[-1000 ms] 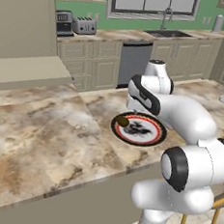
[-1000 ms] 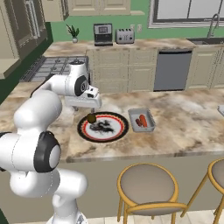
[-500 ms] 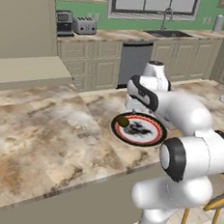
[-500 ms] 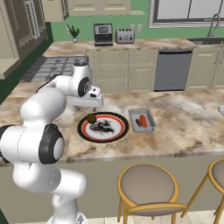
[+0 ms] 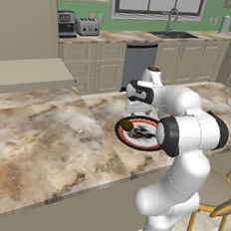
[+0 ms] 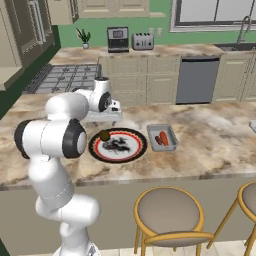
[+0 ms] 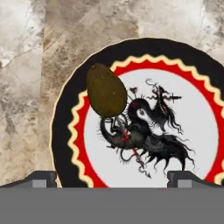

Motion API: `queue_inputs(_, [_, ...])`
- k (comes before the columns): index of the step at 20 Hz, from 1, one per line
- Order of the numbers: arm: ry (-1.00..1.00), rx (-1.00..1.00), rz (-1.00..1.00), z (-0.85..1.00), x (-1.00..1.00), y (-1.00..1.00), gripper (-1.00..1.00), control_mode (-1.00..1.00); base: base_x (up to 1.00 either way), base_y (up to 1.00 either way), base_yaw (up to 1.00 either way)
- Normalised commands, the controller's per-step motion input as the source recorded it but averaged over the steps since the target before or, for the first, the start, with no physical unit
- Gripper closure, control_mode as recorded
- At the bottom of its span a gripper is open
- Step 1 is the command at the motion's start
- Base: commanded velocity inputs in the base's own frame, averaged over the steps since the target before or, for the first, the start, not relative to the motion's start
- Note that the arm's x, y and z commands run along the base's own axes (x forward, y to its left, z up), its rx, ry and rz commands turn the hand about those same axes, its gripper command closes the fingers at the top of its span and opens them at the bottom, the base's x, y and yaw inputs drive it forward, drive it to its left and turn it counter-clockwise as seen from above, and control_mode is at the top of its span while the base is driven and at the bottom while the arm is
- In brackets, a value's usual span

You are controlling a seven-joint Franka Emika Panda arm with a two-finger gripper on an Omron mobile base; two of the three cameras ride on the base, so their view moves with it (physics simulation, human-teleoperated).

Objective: Place one cooked food and one vegetable from the large plate to each tupperware container.

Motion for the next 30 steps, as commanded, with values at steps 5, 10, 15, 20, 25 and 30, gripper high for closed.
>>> queue_inputs(5, [0.09,0.00,0.20,-0.31,0.49,0.00,-1.00,-1.00,0.00,0.00,0.00])
queue_inputs(10, [0.19,-0.02,0.17,-0.49,0.46,0.10,-1.00,-1.00,0.00,0.00,0.00])
queue_inputs(15, [0.06,-0.03,0.15,-0.37,0.29,0.16,-1.00,-1.00,0.00,0.00,0.00])
queue_inputs(20, [0.04,0.00,0.12,-0.18,0.39,0.01,-1.00,-1.00,0.00,0.00,0.00])
queue_inputs(25, [0.07,0.00,0.10,-0.20,-0.01,0.01,-1.00,-1.00,0.00,0.00,0.00])
queue_inputs(30, [0.06,0.00,0.08,-0.08,-0.02,0.15,-1.00,-1.00,0.00,0.00,0.00])
